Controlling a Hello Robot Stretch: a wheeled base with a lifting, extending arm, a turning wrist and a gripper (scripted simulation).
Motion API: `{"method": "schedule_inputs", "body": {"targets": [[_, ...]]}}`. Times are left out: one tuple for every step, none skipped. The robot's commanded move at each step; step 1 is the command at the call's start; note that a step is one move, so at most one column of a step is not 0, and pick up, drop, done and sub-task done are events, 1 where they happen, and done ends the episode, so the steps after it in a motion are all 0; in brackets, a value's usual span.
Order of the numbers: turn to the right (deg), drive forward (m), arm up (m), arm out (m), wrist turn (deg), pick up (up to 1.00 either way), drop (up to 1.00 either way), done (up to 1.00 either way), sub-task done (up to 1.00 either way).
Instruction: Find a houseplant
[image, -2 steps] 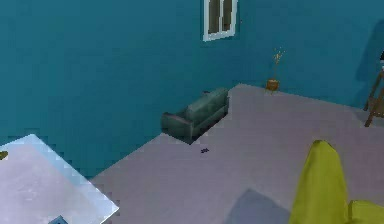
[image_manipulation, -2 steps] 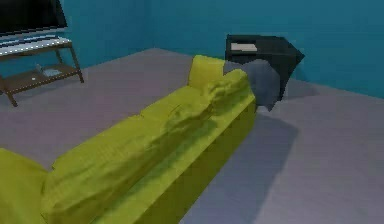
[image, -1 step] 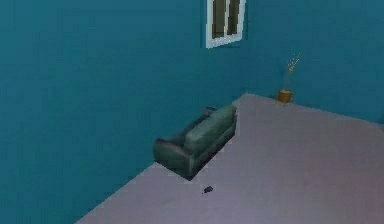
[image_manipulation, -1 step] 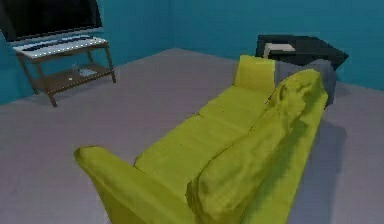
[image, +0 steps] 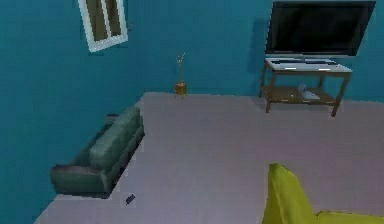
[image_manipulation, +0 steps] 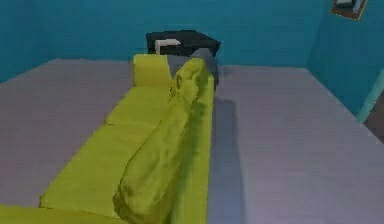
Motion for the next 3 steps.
{"method": "schedule_inputs", "body": {"targets": [[0.0, 1.0, 0.0, 0.0, 0.0, 0.0, 0.0, 0.0, 0.0], [3.0, 0.0, 0.0, 0.0, 0.0, 0.0, 0.0, 0.0, 0.0], [0.0, 1.0, 0.0, 0.0, 0.0, 0.0, 0.0, 0.0, 0.0]]}}
